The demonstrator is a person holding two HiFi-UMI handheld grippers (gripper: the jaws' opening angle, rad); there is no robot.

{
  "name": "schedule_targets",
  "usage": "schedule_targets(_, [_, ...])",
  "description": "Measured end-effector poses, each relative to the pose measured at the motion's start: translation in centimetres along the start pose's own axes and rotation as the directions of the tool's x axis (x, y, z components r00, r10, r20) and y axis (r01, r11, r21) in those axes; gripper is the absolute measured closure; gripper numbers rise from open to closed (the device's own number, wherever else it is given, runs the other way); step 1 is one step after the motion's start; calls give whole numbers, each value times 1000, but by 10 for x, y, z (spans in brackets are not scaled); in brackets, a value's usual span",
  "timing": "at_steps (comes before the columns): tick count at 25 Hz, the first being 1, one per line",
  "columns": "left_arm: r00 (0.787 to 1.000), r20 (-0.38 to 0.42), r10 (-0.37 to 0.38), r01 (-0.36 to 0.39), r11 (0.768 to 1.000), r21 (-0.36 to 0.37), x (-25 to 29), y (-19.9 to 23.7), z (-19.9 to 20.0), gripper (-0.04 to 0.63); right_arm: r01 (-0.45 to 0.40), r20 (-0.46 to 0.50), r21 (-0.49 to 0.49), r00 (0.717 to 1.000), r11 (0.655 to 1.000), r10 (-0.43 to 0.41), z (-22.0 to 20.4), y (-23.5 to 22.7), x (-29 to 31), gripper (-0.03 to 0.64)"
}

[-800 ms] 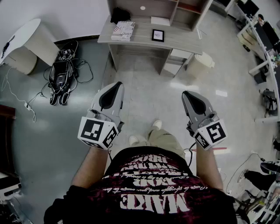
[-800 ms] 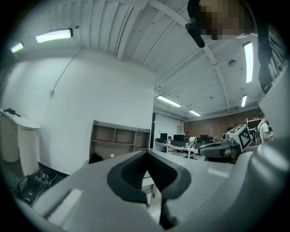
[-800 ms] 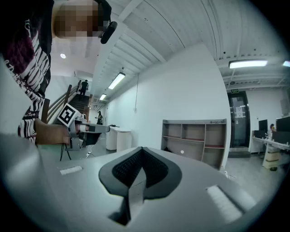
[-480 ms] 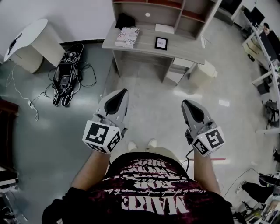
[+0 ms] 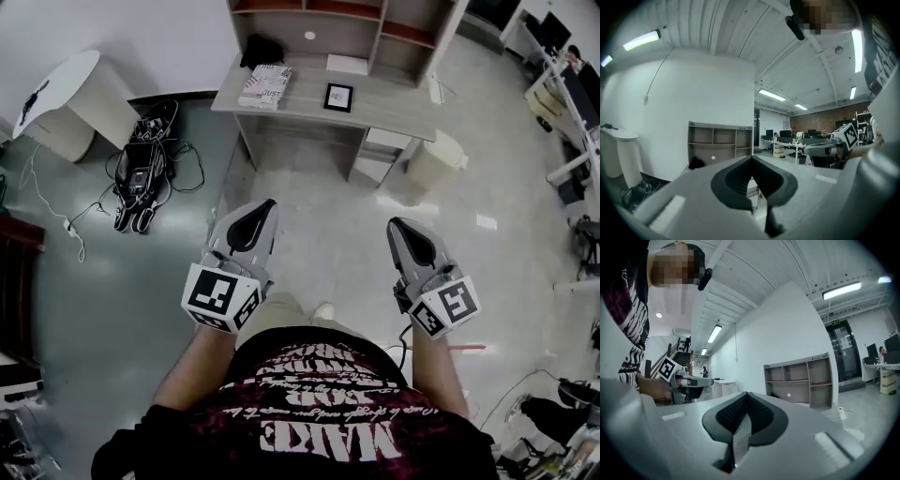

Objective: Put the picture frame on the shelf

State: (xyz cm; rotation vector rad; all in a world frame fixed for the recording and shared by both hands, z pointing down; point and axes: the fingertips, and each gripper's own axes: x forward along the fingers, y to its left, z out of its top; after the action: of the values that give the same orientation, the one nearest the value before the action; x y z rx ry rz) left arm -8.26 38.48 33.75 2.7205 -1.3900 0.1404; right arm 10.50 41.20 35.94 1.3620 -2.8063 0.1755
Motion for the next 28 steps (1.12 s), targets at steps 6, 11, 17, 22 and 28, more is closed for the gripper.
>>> schedule_targets(6, [1000, -13, -17, 17, 1000, 25, 12, 11, 1, 595, 8, 5, 14, 1000, 1000, -8, -3, -4, 8, 589])
schedule_targets(11, [999, 11, -31, 31, 998, 47, 23, 26, 17, 595, 29, -15, -40, 999, 999, -29, 4, 1, 28, 589])
schedule_targets(17, [1000, 10, 8, -9, 997, 71, 36, 48, 13, 595, 46, -34, -4, 998, 999, -46, -3, -6, 48, 589])
schedule_targets(22, [1000, 5, -7, 7, 997, 76, 44, 61, 7, 595, 72, -27, -74, 997, 995, -74, 7, -9, 67, 589])
schedule_targets(28, [1000, -12, -25, 26, 994, 108, 57, 81, 6, 595, 109, -19, -86, 994, 990, -111, 16, -19, 90, 589])
